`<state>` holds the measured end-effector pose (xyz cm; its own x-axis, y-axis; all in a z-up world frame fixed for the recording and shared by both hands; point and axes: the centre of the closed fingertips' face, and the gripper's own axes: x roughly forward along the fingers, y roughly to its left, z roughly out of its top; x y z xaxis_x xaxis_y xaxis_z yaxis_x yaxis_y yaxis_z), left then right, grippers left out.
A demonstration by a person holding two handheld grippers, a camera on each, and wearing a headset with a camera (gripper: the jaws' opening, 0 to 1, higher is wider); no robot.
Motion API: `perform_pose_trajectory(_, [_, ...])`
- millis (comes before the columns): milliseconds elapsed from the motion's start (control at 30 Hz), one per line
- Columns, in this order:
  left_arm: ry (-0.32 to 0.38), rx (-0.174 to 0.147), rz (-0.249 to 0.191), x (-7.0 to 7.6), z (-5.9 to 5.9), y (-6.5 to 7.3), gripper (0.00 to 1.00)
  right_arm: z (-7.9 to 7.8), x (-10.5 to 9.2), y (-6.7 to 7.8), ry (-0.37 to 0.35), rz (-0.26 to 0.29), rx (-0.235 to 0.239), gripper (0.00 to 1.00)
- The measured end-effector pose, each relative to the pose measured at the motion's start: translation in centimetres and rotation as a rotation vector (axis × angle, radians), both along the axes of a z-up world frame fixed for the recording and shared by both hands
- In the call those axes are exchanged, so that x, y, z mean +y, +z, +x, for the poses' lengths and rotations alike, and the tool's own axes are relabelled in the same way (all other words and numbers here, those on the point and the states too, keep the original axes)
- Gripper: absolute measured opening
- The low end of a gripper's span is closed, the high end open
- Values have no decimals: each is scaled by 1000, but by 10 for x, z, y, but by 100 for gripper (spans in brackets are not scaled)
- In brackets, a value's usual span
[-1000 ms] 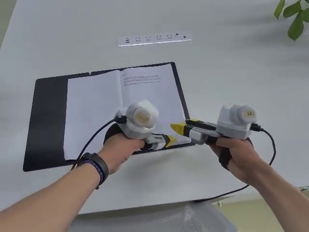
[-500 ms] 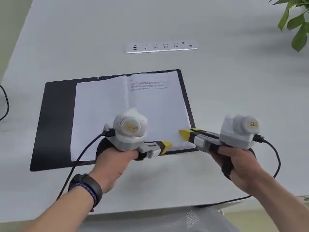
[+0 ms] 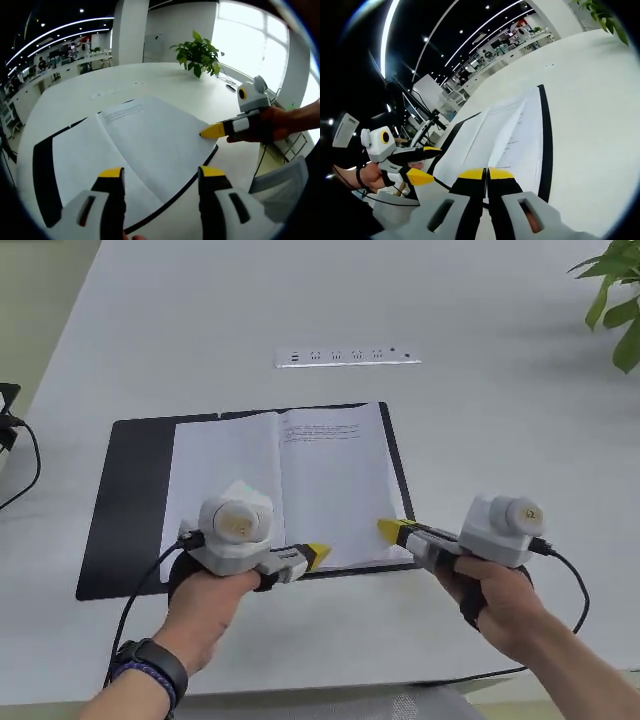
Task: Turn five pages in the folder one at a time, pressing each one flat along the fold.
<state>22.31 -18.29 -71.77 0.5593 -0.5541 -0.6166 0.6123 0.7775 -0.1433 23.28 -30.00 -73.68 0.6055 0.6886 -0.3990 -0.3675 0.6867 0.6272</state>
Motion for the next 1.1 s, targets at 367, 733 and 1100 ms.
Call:
perform_pose_trajectory(367, [61, -31, -5, 35, 3, 13, 58, 1, 3, 8, -8, -2, -9, 0])
perform_pose_trajectory(733, [94, -57, 1, 70, 1, 25, 59, 6, 22, 22, 14, -7, -24, 0])
perform_pose_trajectory(1100, [90, -69, 20, 105, -7, 29, 61, 14, 56, 41, 74, -13, -69, 0])
